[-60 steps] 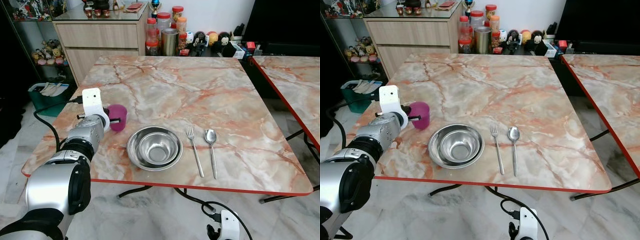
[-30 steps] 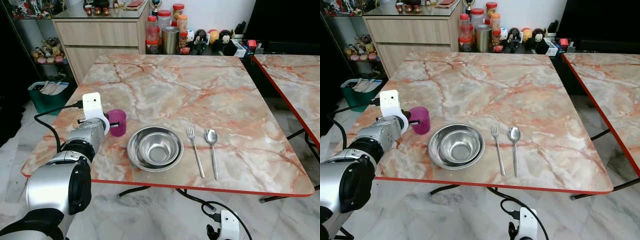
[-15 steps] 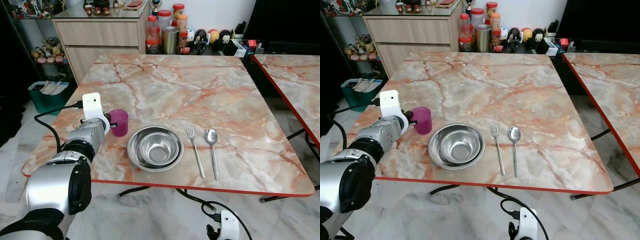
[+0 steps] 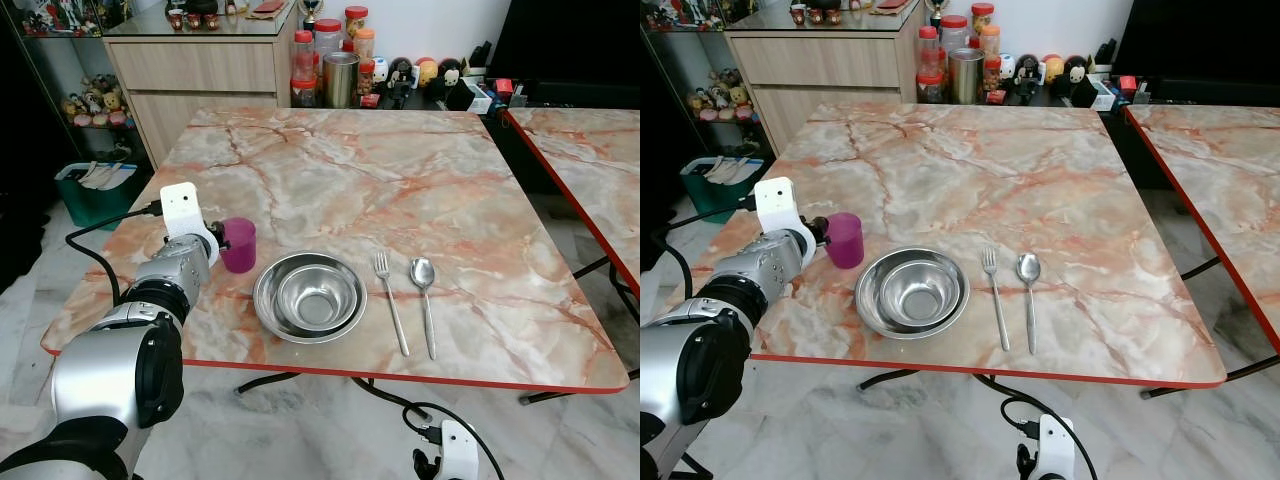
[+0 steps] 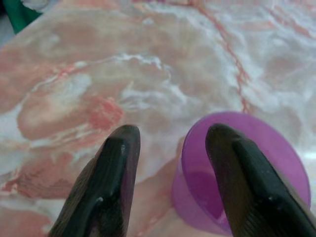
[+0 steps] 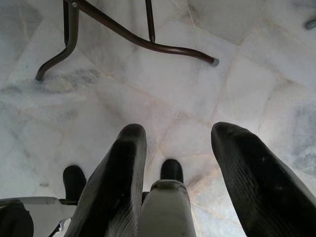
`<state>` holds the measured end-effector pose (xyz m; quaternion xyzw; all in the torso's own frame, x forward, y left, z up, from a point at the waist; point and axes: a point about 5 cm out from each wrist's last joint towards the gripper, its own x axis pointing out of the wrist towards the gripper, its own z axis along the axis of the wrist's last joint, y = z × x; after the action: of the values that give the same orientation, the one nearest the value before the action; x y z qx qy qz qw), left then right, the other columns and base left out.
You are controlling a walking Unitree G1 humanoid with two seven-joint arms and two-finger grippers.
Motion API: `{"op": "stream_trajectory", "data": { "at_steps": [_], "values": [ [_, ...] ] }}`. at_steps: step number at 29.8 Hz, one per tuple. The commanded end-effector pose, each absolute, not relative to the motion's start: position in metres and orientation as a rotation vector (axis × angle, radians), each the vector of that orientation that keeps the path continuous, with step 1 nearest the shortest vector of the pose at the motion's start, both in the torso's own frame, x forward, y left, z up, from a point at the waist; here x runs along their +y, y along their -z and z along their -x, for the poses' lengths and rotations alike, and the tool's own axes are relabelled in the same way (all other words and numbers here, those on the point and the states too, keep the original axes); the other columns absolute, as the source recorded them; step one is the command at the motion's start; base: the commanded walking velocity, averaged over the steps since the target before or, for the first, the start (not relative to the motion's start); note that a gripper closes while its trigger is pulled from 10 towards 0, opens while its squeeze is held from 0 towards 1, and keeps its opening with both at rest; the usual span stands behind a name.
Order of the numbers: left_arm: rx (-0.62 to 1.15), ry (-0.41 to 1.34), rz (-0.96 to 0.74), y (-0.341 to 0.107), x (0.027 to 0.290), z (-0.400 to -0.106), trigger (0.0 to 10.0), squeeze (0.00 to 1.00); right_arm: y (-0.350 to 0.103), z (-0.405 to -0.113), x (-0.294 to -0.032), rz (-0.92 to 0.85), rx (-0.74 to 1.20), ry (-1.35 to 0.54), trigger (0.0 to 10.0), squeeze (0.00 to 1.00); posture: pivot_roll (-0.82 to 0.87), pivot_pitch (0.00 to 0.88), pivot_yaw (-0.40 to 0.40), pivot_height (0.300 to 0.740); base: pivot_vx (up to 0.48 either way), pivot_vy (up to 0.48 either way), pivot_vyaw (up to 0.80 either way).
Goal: Setting the table
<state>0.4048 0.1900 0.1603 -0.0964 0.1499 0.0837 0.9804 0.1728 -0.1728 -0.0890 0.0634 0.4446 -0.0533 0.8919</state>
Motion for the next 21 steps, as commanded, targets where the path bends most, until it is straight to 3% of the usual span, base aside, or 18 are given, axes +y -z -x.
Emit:
{"op": "stream_trajectory", "data": {
  "at_steps": [1,6,8,14,18,21],
  "values": [
    [0.223,-0.17,0.222,-0.178,0.191,-0.41,10.0,0.0,0.089,-0.174,-0.173,-0.135,0.919,0.116,10.0,0.0,-0.06,0.0,0.004,0.74,0.0,0.0,0.0],
    [0.009,-0.192,0.226,-0.209,0.207,-0.413,10.0,0.0,0.089,-0.173,-0.174,-0.135,0.918,0.118,10.0,0.0,-0.06,0.0,-0.001,0.74,0.0,0.0,0.0],
    [-0.103,-0.239,0.197,-0.222,0.225,-0.409,10.0,0.0,0.089,-0.173,-0.174,-0.133,0.918,0.115,10.0,0.0,-0.05,0.0,-0.005,0.74,0.0,0.0,0.0],
    [-0.26,-0.339,0.12,-0.238,0.254,-0.397,10.0,0.0,0.089,-0.174,-0.172,-0.131,0.919,0.106,10.0,0.0,-0.04,0.0,-0.007,0.74,0.0,0.0,0.0],
    [-0.361,-0.57,-0.009,-0.236,0.308,-0.366,10.0,0.0,0.089,-0.173,-0.17,-0.129,0.921,0.097,10.0,0.0,-0.03,0.0,-0.01,0.74,0.0,0.0,0.0],
    [-0.341,-0.714,-0.104,-0.224,0.335,-0.347,10.0,0.0,0.09,-0.172,-0.17,-0.127,0.925,0.093,10.0,0.0,-0.03,0.0,-0.008,0.74,0.0,0.0,0.0]
  ]
}}
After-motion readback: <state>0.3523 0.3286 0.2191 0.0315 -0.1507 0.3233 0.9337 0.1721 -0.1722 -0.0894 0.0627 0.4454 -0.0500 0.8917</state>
